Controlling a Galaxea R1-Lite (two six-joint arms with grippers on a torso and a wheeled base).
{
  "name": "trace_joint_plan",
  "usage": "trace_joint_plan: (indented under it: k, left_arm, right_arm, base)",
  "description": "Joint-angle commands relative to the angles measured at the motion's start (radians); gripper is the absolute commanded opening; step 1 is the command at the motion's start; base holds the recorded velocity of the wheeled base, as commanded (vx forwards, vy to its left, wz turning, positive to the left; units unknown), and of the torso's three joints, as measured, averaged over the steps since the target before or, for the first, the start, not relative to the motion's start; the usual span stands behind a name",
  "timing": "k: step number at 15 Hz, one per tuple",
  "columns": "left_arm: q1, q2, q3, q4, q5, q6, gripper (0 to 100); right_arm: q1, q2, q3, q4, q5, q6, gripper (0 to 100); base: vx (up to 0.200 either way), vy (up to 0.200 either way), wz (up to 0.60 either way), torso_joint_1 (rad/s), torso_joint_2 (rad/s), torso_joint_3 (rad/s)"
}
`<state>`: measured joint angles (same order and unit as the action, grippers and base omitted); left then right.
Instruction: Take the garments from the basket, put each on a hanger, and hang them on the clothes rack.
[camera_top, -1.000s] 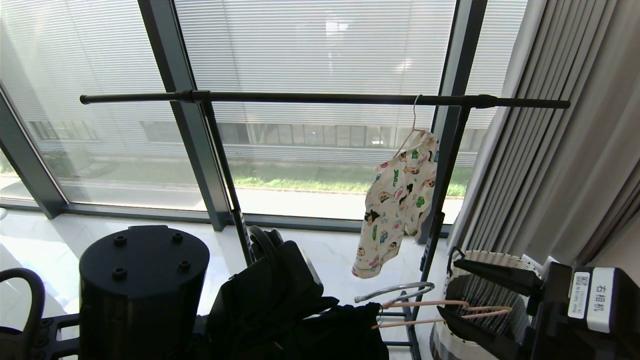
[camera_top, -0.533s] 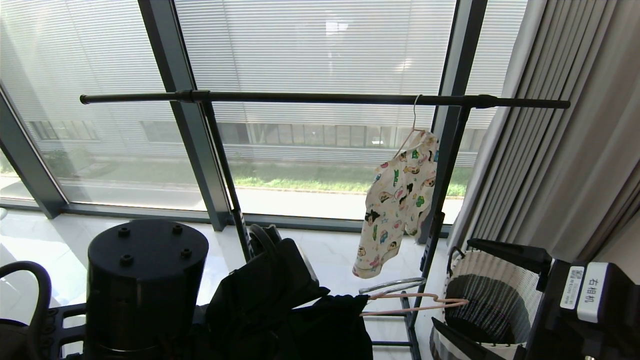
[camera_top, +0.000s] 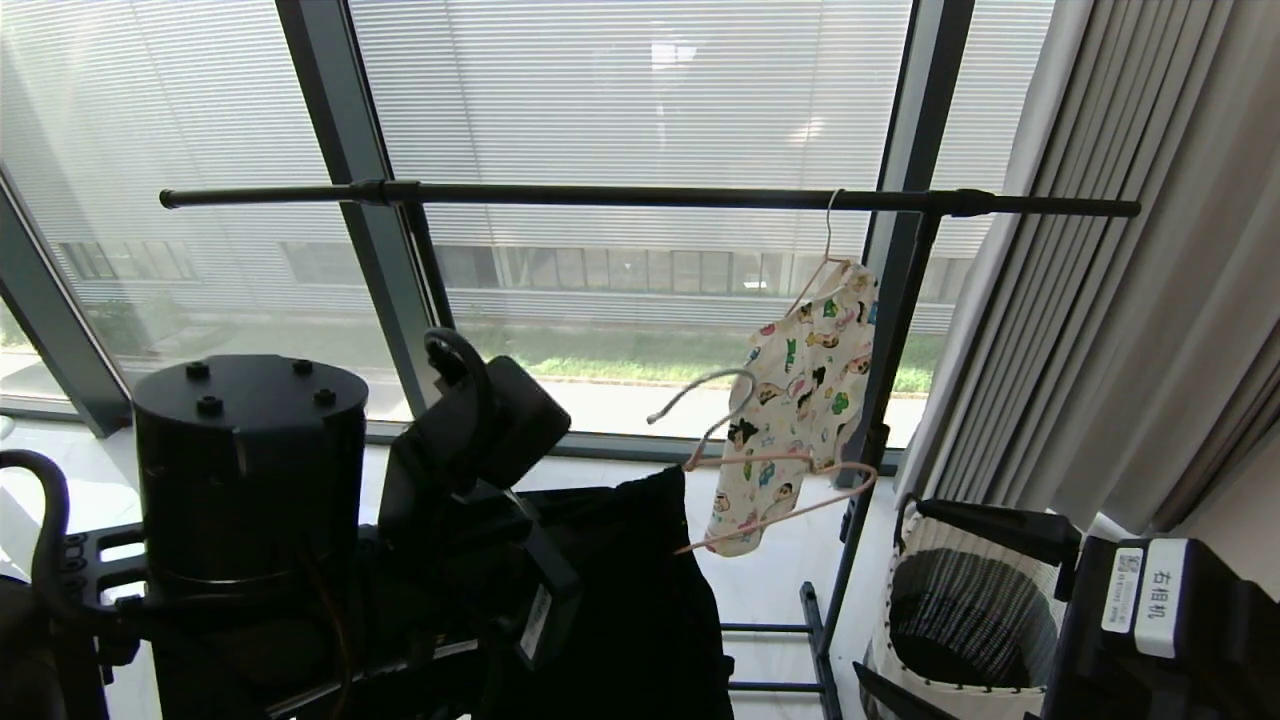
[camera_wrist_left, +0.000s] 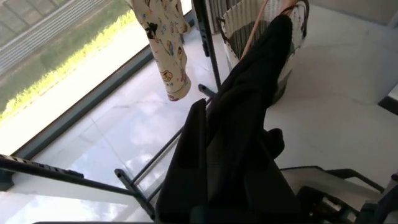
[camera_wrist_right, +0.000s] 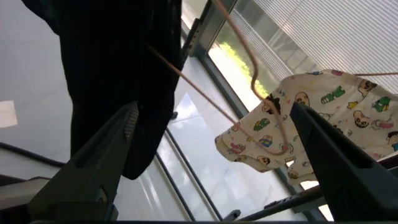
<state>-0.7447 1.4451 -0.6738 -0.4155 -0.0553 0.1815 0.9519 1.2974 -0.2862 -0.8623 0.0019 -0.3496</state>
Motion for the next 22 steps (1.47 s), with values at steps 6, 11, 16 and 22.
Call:
trace_joint_plan:
  k: [6, 11, 16, 22]
  left_arm:
    - [-0.018, -0.075, -0.035, 0.001, 0.008, -0.014, 0]
    - [-0.104, -0.077, -0.035, 0.003, 0.045, -0.014, 0]
    - [-0.113, -0.071, -0.038, 0.003, 0.046, -0.014, 0]
    - [-0.113, -0.074, -0.039, 0.001, 0.078, -0.016, 0]
  right_arm:
    - [0.001, 0.246, -0.079, -0.003, 0.009, 0.411, 100]
    - [-0.001, 0.388, -0.203, -0.006, -0.103, 0.595, 100]
    - [0.076, 0.408, -0.211, -0.006, -0.117, 0.597, 100]
    - [0.14, 0.48, -0.206, -0.006, -0.207, 0.577, 100]
  base:
    - [0.0, 0.0, 0.0, 0.0, 0.0, 0.0]
    - [0.0, 0.0, 0.0, 0.0, 0.0, 0.0]
    - [0.0, 0.0, 0.0, 0.0, 0.0, 0.0]
    - [0.0, 0.0, 0.0, 0.0, 0.0, 0.0]
